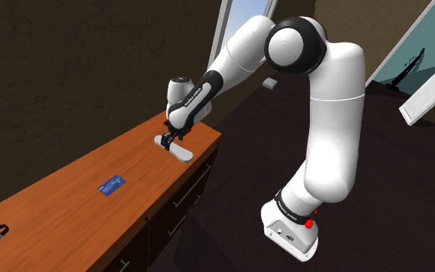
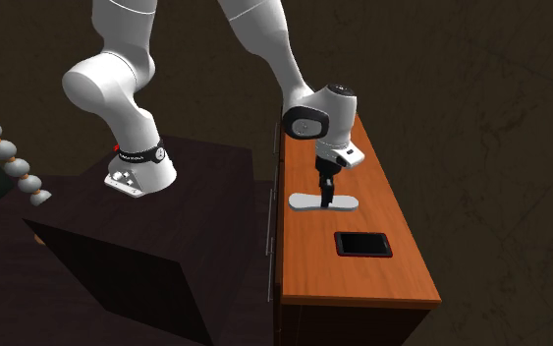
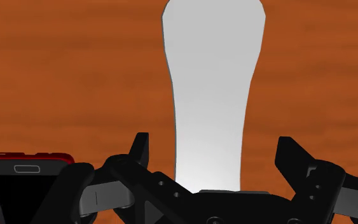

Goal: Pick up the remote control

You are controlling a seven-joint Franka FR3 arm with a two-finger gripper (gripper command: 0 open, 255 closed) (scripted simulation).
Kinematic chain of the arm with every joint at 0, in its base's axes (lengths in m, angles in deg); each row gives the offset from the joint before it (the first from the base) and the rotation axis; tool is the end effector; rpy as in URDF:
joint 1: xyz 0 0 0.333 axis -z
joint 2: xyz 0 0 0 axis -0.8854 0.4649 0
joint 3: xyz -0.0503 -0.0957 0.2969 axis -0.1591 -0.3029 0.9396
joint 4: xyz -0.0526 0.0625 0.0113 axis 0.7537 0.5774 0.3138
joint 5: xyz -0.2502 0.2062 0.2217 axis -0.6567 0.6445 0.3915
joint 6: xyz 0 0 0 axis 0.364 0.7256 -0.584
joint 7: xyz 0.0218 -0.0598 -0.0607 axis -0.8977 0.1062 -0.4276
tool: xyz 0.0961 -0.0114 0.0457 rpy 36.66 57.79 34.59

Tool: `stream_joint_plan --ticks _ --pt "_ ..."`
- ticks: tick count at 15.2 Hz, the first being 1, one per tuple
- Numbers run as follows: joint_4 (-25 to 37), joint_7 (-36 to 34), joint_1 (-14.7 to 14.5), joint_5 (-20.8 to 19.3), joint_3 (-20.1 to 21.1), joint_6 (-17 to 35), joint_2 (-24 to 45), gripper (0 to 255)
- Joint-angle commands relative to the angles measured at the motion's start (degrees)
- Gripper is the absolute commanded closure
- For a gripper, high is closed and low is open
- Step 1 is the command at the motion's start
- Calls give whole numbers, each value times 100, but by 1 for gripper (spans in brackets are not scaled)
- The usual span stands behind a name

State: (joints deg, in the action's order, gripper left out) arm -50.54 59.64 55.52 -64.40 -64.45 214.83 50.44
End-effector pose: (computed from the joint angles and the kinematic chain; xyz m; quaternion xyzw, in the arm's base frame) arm 0.5484 0.0887 0.1432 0.9945 0.1037 -0.0045 0.0105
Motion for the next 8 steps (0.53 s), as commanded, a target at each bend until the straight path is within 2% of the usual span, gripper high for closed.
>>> stream_joint_plan --ticks 1,5,6,8 --pt "58 -7 -8 -14 -14 107 162 0" --pt "119 -22 -22 -30 -32 241 357 0" --pt "120 -21 -20 -30 -31 237 354 255" --pt "114 -23 -22 -29 -31 236 348 255"
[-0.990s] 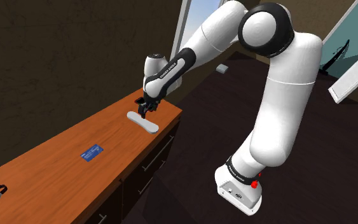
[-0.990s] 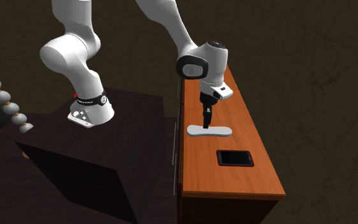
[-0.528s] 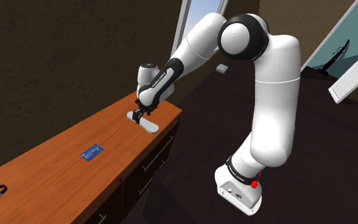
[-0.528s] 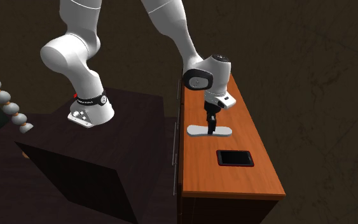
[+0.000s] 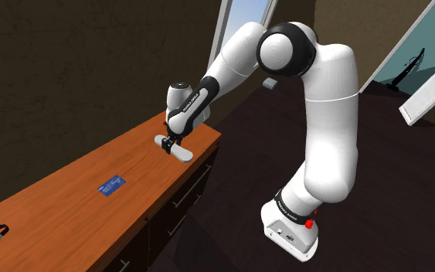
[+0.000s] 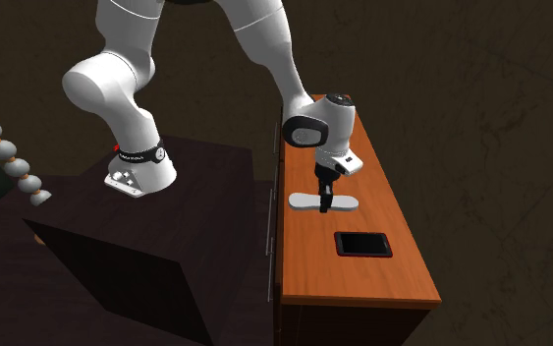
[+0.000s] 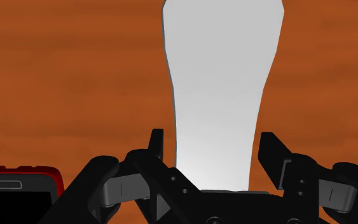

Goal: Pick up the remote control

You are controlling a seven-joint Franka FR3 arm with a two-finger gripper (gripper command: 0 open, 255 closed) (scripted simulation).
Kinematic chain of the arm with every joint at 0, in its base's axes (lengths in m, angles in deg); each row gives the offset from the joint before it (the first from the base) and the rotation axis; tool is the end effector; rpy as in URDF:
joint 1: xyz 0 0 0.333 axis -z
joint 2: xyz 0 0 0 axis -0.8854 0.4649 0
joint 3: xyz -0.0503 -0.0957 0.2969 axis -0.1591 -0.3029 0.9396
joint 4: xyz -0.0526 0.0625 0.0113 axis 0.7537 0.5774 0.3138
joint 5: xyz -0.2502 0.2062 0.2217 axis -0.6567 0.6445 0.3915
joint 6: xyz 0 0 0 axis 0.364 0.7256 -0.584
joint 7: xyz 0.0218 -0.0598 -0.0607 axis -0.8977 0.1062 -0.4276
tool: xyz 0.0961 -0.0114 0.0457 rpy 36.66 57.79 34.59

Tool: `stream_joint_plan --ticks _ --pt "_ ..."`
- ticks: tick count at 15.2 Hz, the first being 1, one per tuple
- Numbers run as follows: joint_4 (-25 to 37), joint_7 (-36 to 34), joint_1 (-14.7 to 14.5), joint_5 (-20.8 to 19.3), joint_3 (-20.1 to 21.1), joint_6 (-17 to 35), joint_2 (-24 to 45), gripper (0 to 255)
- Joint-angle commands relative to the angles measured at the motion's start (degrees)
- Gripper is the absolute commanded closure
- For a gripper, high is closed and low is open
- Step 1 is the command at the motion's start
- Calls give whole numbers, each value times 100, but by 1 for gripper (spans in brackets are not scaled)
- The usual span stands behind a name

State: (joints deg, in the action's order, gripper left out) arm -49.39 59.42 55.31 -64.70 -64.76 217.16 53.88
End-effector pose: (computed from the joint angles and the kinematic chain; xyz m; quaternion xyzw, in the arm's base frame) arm 0.5492 0.0886 0.1197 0.9945 0.1039 -0.0042 0.0104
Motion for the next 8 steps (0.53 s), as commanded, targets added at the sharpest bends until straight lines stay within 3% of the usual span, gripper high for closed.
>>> stream_joint_plan --ticks 1,8 --pt "0 -1 0 1 0 2 3 255" --pt "-21 4 6 6 7 -44 -63 255"
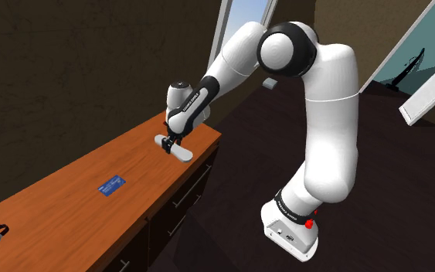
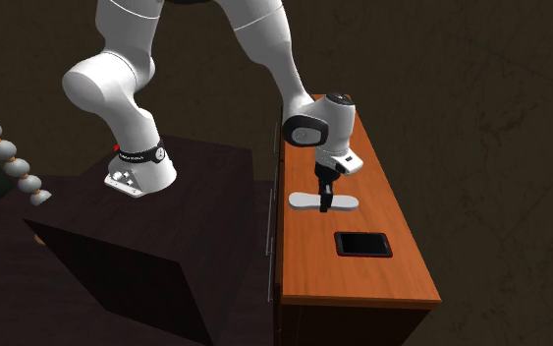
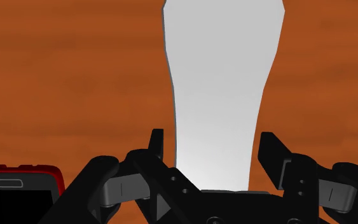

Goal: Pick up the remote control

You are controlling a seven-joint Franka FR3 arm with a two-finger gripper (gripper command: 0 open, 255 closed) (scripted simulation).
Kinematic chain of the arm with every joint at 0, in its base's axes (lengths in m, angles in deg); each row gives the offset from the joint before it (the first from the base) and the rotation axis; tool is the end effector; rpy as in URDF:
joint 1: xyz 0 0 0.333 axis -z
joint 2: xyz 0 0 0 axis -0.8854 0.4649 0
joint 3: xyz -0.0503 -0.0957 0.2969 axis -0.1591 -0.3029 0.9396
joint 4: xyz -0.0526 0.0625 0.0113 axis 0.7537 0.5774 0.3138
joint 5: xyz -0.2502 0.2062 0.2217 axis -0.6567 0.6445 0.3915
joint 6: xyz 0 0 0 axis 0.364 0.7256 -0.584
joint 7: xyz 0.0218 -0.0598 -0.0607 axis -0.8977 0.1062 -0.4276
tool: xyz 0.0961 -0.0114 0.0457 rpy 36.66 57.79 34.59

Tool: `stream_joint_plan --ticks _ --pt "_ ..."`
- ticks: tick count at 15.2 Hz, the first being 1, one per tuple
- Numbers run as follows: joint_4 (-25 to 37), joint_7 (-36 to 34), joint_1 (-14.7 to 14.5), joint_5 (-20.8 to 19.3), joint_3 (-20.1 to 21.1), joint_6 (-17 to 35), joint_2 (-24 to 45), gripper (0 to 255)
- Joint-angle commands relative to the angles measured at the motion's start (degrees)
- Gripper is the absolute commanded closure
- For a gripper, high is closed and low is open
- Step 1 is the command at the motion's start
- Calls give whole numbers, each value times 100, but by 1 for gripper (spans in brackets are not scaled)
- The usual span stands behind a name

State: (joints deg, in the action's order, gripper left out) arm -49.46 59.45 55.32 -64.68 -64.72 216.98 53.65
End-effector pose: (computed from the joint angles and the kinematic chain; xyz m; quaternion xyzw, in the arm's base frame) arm 0.5492 0.0889 0.1213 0.9945 0.1042 -0.0043 0.0104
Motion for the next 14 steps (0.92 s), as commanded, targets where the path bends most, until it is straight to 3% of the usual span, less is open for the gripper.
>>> stream_joint_plan --ticks 1,14 --pt "-39 8 10 10 10 -78 -116 255" --pt "-229 95 75 111 98 -823 -1053 255"
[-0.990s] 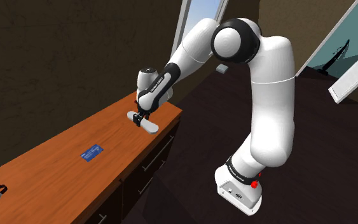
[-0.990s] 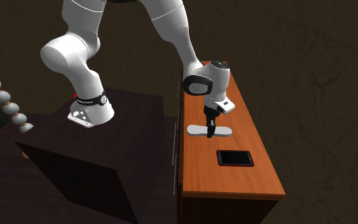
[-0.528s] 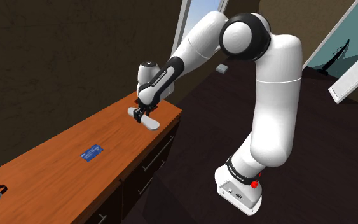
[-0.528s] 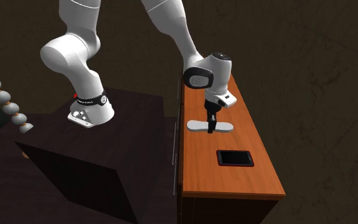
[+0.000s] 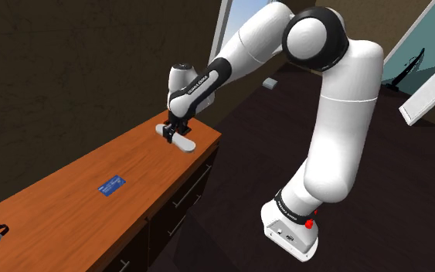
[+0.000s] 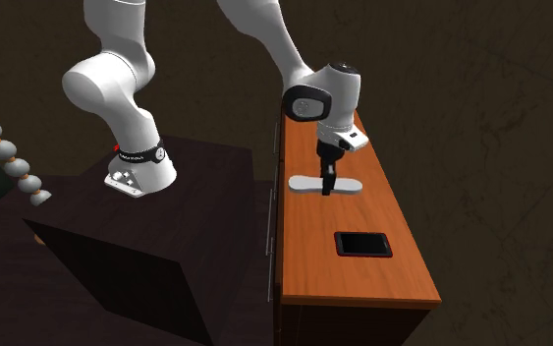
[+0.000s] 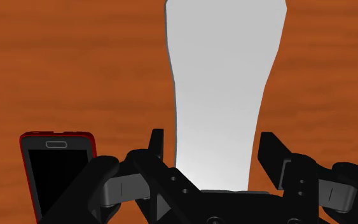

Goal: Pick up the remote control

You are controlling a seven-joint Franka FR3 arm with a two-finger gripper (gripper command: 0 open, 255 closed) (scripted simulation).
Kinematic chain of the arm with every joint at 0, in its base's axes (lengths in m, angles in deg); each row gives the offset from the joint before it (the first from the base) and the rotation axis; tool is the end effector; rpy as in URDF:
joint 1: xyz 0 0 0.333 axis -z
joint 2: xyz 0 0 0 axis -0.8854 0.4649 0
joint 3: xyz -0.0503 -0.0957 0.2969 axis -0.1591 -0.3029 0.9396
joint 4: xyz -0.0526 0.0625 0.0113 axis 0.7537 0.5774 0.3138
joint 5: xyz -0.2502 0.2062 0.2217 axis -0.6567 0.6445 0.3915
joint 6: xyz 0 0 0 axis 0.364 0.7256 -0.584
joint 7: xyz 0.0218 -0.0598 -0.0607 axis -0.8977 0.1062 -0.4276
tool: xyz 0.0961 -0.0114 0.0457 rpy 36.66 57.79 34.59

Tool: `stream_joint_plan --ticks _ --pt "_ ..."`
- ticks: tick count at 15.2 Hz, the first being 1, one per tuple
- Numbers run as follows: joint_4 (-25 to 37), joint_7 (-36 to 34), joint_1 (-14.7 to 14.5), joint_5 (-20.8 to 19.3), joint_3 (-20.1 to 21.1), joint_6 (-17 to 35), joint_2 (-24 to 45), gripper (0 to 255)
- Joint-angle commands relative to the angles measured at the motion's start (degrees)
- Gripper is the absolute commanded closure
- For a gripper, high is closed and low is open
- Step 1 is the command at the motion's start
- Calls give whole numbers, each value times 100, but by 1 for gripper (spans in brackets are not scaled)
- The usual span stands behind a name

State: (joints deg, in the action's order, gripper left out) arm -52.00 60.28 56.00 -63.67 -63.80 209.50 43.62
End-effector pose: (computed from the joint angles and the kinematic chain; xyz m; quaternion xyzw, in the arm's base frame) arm 0.5477 0.0887 0.1927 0.9945 0.1038 -0.0043 0.0104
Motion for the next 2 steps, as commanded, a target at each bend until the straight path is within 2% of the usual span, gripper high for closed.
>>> stream_joint_plan --ticks 1,2 --pt "23 13 7 11 6 -84 -61 255" --pt "23 13 7 11 6 -84 -61 255"
